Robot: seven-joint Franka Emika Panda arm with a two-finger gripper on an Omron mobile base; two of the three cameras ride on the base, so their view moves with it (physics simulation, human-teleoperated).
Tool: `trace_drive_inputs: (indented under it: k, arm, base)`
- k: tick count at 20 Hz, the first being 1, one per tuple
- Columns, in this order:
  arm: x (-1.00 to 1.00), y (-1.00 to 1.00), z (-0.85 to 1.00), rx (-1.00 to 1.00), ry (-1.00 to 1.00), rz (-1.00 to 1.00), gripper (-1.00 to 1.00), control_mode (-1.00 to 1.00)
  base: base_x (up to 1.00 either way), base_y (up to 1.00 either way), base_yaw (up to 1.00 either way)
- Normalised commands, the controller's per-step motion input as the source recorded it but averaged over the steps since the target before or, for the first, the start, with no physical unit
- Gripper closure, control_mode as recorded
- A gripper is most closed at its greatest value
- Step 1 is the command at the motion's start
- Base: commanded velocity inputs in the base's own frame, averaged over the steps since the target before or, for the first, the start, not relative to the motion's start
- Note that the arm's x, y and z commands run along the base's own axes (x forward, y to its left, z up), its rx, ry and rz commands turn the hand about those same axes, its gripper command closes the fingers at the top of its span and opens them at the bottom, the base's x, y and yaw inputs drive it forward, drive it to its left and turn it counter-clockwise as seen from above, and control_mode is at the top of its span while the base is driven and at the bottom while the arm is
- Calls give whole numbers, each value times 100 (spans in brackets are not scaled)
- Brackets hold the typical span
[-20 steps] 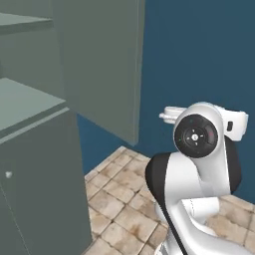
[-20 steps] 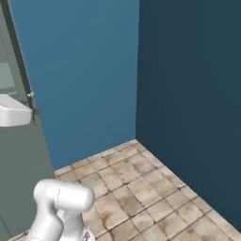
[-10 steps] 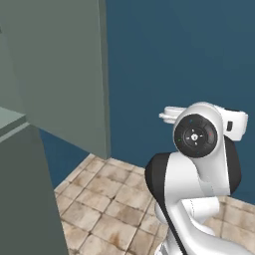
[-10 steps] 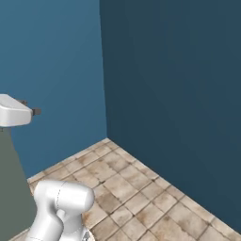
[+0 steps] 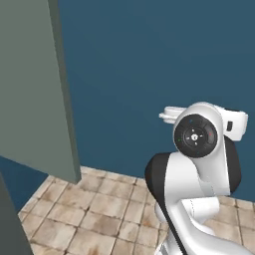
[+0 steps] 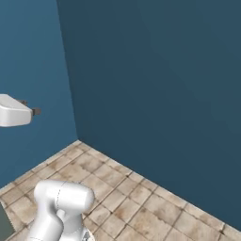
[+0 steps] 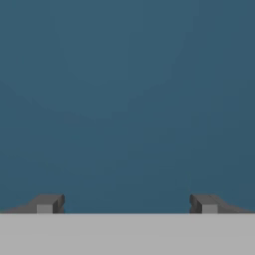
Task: Sort all alcoholic drinks to one cabinet, and non-alcoholic drinks to the other.
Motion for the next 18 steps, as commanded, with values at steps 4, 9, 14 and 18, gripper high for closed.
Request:
trace_drive_inputs:
  k: [4,9,14,18]
  arm:
    - [0,0,0,0,0,0,-100,100]
    - [0,0,0,0,0,0,-100,100]
    - [0,0,0,0,0,0,-100,100]
    - [0,0,0,0,0,0,-100,100]
  base:
    - [-1,-39,-38]
    - [0,-36,-38]
    - [16,-4,-34]
    - [38,11,-20]
